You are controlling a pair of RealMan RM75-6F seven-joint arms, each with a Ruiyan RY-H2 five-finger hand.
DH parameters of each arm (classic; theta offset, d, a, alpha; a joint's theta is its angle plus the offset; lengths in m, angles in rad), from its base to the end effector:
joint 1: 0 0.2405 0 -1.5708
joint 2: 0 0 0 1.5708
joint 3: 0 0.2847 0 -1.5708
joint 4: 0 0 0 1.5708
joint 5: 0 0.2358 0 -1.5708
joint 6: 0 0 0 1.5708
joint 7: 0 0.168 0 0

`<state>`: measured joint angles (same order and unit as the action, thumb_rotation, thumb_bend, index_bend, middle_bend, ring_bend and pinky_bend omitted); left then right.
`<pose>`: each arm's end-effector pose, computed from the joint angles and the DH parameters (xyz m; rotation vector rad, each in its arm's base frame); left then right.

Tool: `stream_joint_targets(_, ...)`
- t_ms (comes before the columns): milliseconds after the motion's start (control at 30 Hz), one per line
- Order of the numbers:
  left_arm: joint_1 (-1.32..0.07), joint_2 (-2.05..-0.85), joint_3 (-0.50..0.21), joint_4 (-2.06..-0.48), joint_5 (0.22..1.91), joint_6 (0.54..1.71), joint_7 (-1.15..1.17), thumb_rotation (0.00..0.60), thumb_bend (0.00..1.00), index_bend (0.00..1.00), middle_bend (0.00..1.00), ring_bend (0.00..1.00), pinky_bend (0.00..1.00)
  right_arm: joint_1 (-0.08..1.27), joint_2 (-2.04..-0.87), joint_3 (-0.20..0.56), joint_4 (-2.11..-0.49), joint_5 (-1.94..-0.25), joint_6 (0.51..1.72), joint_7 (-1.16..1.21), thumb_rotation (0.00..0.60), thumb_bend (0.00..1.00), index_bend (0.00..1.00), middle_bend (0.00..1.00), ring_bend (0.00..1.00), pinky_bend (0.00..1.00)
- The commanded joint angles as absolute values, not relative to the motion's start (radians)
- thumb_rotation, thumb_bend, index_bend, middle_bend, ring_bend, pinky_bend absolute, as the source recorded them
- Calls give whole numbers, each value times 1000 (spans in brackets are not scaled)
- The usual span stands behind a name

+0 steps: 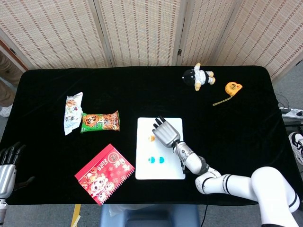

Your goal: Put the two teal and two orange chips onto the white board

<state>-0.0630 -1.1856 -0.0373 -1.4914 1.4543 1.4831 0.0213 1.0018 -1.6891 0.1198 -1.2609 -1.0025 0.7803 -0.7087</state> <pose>-0.3793 0.1996 0.1381 -1.3560 -0.8875 -0.8020 -0.1079 -0.4230 -0.1156 2.1747 -0.4556 0.6162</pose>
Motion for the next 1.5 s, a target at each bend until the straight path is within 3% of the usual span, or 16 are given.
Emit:
stream_joint_targets(33,-63,-1187,-37,-1490,1455,1482,20,600,98,0,0,0,0,1003,-1691,117,-1261,-1001,782,-710,600,292,436,209,91,0)
stream_joint_targets(300,-64,-1189,-40,-1489,1454,1480,22,600,98,0,0,0,0,1009,-1699,112,-1255,-1003,785,-709,600,291,384,205,89,0)
stream_joint_targets(467,-63,-1189,-40,-1486,1452,1479,19,600,98,0,0,0,0,1007,-1695,119,-1262,-1013,793,-683,600,291,291,204,87,0)
stream_joint_targets(567,-64,-1188,-41,-1484,1453,1478,18,600,98,0,0,0,0,995,-1667,136,-1287,-1021,822,-654,600,291,219,203,86,0)
stream_joint_targets(700,-68,-1186,-45,-1487,1457,1479,17,600,97,0,0,0,0,960,-1595,154,-1362,-1029,880,-624,600,292,216,193,87,0)
stream_joint_targets(933,-79,-1184,-51,-1498,1472,1482,18,600,98,0,0,0,0,830,-1418,134,-1548,-1079,1042,-553,600,292,164,169,116,0)
stream_joint_targets(1133,-91,-1182,-57,-1512,1492,1492,23,600,98,0,0,0,0,665,-1254,68,-1688,-1166,1206,-458,600,292,6,36,4,0)
stream_joint_targets(1500,-95,-1176,-65,-1566,1513,1521,63,600,98,0,0,0,0,398,-1133,-45,-1699,-1333,1441,-230,600,291,0,0,0,0)
